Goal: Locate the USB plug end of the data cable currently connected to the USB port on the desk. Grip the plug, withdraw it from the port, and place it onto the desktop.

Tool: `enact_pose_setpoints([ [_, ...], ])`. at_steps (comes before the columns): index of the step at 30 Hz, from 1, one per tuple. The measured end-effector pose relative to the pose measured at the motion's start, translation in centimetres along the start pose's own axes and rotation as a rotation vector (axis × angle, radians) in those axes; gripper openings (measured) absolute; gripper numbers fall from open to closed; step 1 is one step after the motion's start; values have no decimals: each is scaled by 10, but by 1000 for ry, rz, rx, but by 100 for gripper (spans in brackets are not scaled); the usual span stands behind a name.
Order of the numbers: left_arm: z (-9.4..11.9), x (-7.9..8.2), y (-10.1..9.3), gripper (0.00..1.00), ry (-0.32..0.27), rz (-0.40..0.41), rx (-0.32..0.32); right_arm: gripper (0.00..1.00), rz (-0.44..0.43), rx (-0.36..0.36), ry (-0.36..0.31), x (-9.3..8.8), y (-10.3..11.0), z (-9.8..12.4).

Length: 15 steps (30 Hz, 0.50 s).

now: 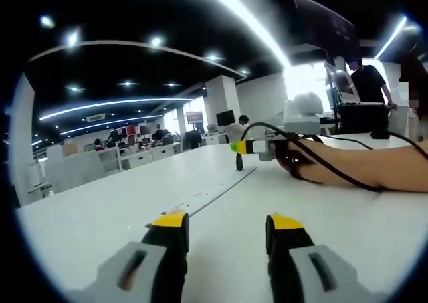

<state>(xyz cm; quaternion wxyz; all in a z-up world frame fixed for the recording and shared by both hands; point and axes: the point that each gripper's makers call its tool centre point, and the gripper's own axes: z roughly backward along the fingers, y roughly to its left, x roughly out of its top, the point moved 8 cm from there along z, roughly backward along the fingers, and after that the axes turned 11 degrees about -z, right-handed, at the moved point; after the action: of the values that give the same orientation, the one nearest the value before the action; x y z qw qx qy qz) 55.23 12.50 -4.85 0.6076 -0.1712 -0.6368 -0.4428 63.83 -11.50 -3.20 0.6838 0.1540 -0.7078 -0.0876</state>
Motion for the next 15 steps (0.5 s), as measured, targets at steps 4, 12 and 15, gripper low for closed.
enact_pose_setpoints([
  [4,0,0,-1,46,3,-4,-1,7,45,5,10,0,2,-4],
  [12,0,-1,-1,46,3,-3,-1,8,84,21,23,0,4,-4],
  [15,0,-1,0,46,3,-3,-1,8,32,12,10,0,0,-3],
])
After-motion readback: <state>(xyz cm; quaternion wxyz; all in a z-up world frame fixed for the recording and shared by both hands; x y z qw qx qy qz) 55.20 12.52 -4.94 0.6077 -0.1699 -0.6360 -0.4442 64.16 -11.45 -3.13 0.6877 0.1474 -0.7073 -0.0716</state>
